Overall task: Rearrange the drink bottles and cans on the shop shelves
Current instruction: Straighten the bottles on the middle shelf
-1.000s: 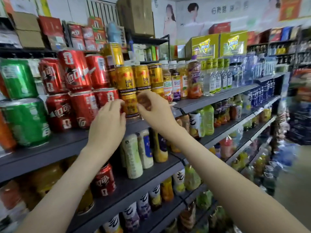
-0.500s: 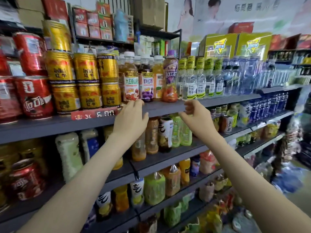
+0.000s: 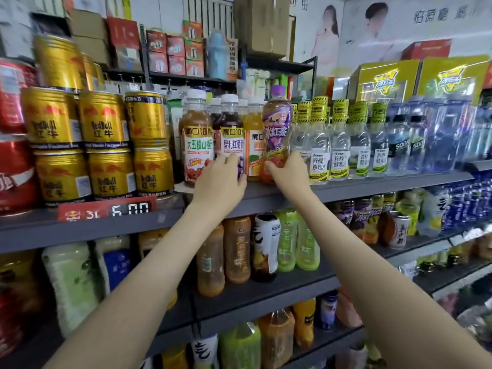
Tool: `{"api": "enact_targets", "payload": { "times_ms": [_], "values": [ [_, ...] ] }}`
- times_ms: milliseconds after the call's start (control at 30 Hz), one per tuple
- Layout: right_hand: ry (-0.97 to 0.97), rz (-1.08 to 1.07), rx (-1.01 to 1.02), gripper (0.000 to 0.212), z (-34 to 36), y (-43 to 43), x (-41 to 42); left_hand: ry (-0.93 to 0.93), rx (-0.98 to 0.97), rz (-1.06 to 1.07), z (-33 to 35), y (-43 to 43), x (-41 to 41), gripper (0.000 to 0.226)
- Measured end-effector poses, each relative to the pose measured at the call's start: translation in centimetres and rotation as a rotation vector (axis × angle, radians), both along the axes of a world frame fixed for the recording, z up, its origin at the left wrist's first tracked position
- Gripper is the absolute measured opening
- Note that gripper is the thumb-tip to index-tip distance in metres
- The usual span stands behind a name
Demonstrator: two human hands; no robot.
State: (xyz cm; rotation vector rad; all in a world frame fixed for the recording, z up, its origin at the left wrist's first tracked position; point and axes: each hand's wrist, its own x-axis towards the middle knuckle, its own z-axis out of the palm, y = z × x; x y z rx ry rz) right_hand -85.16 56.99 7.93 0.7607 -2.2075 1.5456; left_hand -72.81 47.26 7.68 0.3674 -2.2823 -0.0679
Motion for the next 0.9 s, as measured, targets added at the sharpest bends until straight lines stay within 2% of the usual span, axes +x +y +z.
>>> {"api": "enact_targets", "payload": {
  "times_ms": [167,333,500,633,767,900],
  "values": [
    [-0.056,-0.066,-0.04,0.057,1.0,-2.5,-2.6,0.142,0.14,0.036,-0.4,-0.1,-1.9,0.042],
    [0.043,-0.057,-0.036,0.046,0.8,-1.2,-2.9,0.17,0.136,0.047,-1.2,2.1,-3.6,0.036],
    [0.251,0.159,-0.19,0.041,-0.8,4.4,-1.6,0.456,0.324,-0.239,-2.8,7.8,-5.0,0.034],
    [0.346,0.365,-0.22,0.028,-3.2,12.1,-1.4,0.615,0.367,-0.267,-5.2,14.3,-7.0,0.038],
    [0.299,0.487,-0.083,0.052,-7.0,18.7,-5.2,0.574,0.351,-0.279,-8.5,20.0,-9.4,0.034],
    [0.239,0.472,-0.041,0.047,-12.7,22.2,-10.1,0.403,0.439,-0.239,-13.5,23.4,-12.6,0.053]
  ]
}}
